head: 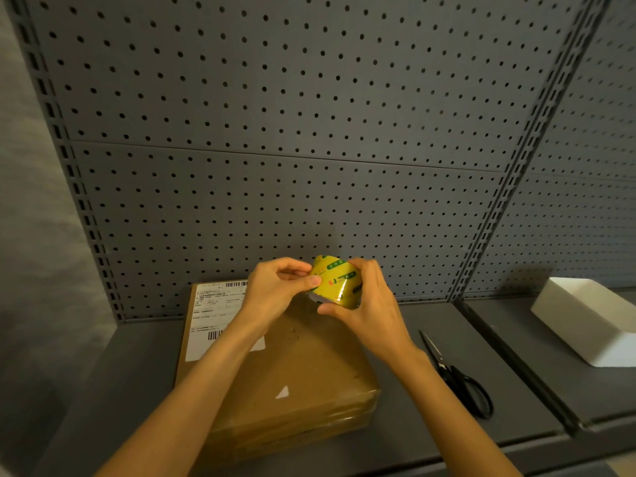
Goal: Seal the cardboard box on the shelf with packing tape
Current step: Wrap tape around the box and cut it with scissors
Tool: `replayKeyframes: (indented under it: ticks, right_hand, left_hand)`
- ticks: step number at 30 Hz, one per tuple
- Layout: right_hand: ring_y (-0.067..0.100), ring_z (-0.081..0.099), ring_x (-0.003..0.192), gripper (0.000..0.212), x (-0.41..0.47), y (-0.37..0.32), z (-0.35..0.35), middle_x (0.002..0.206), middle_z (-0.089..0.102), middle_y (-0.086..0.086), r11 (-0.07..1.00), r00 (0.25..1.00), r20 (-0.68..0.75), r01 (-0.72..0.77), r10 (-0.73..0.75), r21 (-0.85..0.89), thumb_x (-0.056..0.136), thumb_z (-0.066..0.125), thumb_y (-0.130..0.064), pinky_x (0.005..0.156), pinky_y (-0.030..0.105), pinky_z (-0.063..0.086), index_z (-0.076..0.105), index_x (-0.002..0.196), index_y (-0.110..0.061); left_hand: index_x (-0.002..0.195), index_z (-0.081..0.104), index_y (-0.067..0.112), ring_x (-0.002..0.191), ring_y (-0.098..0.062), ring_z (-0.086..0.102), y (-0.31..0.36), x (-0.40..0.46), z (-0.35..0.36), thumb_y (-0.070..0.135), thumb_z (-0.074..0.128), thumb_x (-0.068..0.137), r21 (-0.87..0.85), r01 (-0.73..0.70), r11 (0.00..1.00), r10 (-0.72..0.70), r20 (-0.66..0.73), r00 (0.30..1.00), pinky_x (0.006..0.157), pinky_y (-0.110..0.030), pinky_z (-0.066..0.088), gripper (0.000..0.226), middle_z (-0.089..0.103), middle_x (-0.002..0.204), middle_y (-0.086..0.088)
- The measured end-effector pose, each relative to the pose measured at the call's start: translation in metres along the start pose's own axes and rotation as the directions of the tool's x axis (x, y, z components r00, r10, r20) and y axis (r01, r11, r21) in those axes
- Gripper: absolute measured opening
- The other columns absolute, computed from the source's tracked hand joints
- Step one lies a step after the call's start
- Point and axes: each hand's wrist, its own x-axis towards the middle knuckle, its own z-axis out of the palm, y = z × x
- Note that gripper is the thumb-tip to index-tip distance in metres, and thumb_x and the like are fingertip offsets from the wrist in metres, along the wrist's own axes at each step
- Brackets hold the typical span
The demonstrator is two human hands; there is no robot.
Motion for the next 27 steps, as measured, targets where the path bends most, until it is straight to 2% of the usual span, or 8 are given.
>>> replayKeyframes:
  ticks: [8,12,16,18,20,22,24,27]
  right_hand:
    - [-0.003,0.046,0.101,0.069,-0.002,-0.001,-0.009,0.114,0.045,-0.014,0.992,0.996,0.083,-0.038,0.028,0.121,0.072,0.077,-0.045,0.078,0.011,0.041,0.041,0.127,-0.025]
    - [-0.008,0.046,0.103,0.059,-0.003,-0.002,-0.011,0.114,0.047,-0.016,0.984,0.995,0.083,-0.065,0.052,0.167,0.079,0.072,-0.041,0.076,0.007,0.039,0.042,0.127,-0.027]
    - [0.000,0.054,0.097,0.048,-0.001,0.003,-0.014,0.109,0.056,-0.009,0.925,0.984,0.123,-0.164,0.129,0.341,0.076,0.077,-0.021,0.076,0.011,0.045,0.047,0.114,-0.025]
    - [0.001,0.056,0.095,0.049,-0.001,0.007,-0.017,0.108,0.058,-0.006,0.893,0.977,0.163,-0.194,0.139,0.405,0.074,0.079,-0.013,0.078,0.016,0.048,0.049,0.111,-0.023]
    - [0.002,0.057,0.096,0.049,-0.001,0.010,-0.019,0.107,0.059,-0.006,0.879,0.973,0.178,-0.209,0.144,0.429,0.073,0.079,-0.010,0.080,0.020,0.050,0.050,0.110,-0.023]
    - [0.005,0.058,0.097,0.045,-0.001,0.011,-0.018,0.107,0.060,-0.007,0.874,0.973,0.169,-0.215,0.155,0.436,0.075,0.077,-0.009,0.081,0.021,0.051,0.051,0.110,-0.023]
    - [0.009,0.059,0.095,0.032,0.000,0.011,-0.017,0.102,0.062,-0.006,0.879,0.976,0.153,-0.204,0.152,0.430,0.082,0.070,-0.012,0.080,0.022,0.051,0.055,0.107,-0.023]
    - [0.001,0.056,0.072,0.007,0.001,0.007,-0.012,0.080,0.063,-0.009,0.901,0.979,0.151,-0.189,0.141,0.391,0.090,0.061,-0.016,0.065,0.017,0.046,0.062,0.092,-0.022]
  left_hand:
    - [0.088,0.072,0.020,0.080,-0.003,0.063,0.000,0.000,0.000,0.019,0.078,0.075,0.011,-0.016,1.000,0.016,-0.022,1.000,0.065,-0.011,0.046,0.014,0.070,0.086,0.005]
    - [0.096,0.069,0.019,0.088,-0.008,0.063,-0.002,0.002,0.000,0.019,0.077,0.075,-0.009,0.006,1.000,-0.006,0.003,1.000,0.070,-0.013,0.047,0.023,0.068,0.092,0.004]
    - [0.126,0.055,0.017,0.109,-0.010,0.055,-0.004,0.004,0.000,0.033,0.076,0.074,0.008,0.156,0.988,-0.156,0.172,0.973,0.087,-0.018,0.043,0.058,0.060,0.116,0.007]
    - [0.128,0.054,0.019,0.115,-0.009,0.054,-0.005,0.003,0.000,0.049,0.073,0.067,0.035,0.217,0.976,-0.218,0.282,0.934,0.099,-0.025,0.041,0.071,0.060,0.121,0.010]
    - [0.124,0.058,0.020,0.113,-0.008,0.056,-0.003,0.000,0.003,0.053,0.069,0.064,0.026,0.231,0.973,-0.226,0.336,0.914,0.099,-0.026,0.043,0.070,0.064,0.117,0.007]
    - [0.118,0.062,0.020,0.107,-0.005,0.059,-0.002,-0.001,0.005,0.049,0.070,0.069,0.010,0.191,0.981,-0.185,0.301,0.935,0.093,-0.022,0.046,0.057,0.067,0.112,0.007]
    - [0.118,0.063,0.021,0.101,-0.001,0.060,-0.001,-0.002,0.006,0.037,0.073,0.075,-0.008,0.119,0.993,-0.114,0.246,0.963,0.083,-0.015,0.047,0.047,0.067,0.111,0.008]
    - [0.130,0.056,0.019,0.107,-0.003,0.058,-0.005,-0.003,0.009,0.029,0.080,0.071,0.067,-0.051,0.996,0.039,0.163,0.986,0.089,-0.019,0.048,0.065,0.061,0.121,0.009]
